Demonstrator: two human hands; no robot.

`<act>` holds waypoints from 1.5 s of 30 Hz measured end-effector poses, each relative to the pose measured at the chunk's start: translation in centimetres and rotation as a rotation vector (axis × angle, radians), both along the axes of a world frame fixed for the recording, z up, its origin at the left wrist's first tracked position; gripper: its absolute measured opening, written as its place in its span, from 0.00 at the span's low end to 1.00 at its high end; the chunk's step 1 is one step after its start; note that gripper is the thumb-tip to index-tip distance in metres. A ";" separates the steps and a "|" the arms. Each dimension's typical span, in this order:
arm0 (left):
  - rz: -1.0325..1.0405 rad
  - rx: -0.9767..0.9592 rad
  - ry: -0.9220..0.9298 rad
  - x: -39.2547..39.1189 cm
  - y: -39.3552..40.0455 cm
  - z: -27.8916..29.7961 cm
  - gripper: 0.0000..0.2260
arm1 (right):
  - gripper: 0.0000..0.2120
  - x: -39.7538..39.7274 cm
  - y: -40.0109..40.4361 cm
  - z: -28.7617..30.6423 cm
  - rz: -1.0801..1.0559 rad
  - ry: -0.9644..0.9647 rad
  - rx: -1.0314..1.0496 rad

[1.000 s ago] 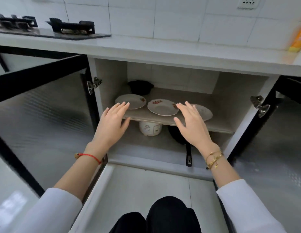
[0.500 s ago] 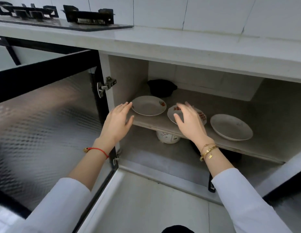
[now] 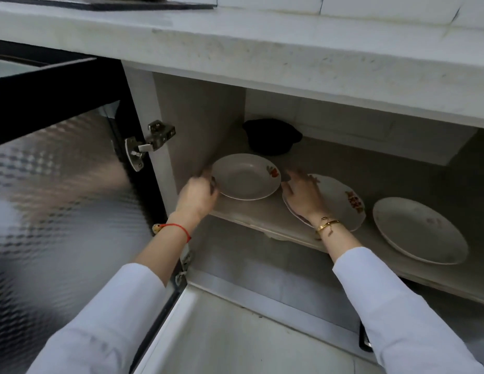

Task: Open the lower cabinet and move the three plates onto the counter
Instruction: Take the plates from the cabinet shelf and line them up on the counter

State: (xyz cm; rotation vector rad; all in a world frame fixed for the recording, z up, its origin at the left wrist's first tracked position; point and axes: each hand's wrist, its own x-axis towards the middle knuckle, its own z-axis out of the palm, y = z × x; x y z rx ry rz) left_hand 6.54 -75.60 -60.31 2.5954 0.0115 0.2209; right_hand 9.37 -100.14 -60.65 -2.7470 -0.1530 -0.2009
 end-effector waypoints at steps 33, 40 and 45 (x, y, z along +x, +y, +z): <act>0.082 -0.347 -0.133 -1.1 0.7 -1.3 0.09 | 0.13 -0.2 1.8 0.4 -0.013 -0.148 0.484; 0.066 -0.400 -0.164 -9.1 0.4 -0.9 0.15 | 0.12 -9.7 1.5 1.3 -0.041 -0.162 0.545; 0.049 -0.518 -0.148 -15.8 0.1 0.1 0.17 | 0.18 -17.1 1.3 1.1 -0.085 -0.110 0.705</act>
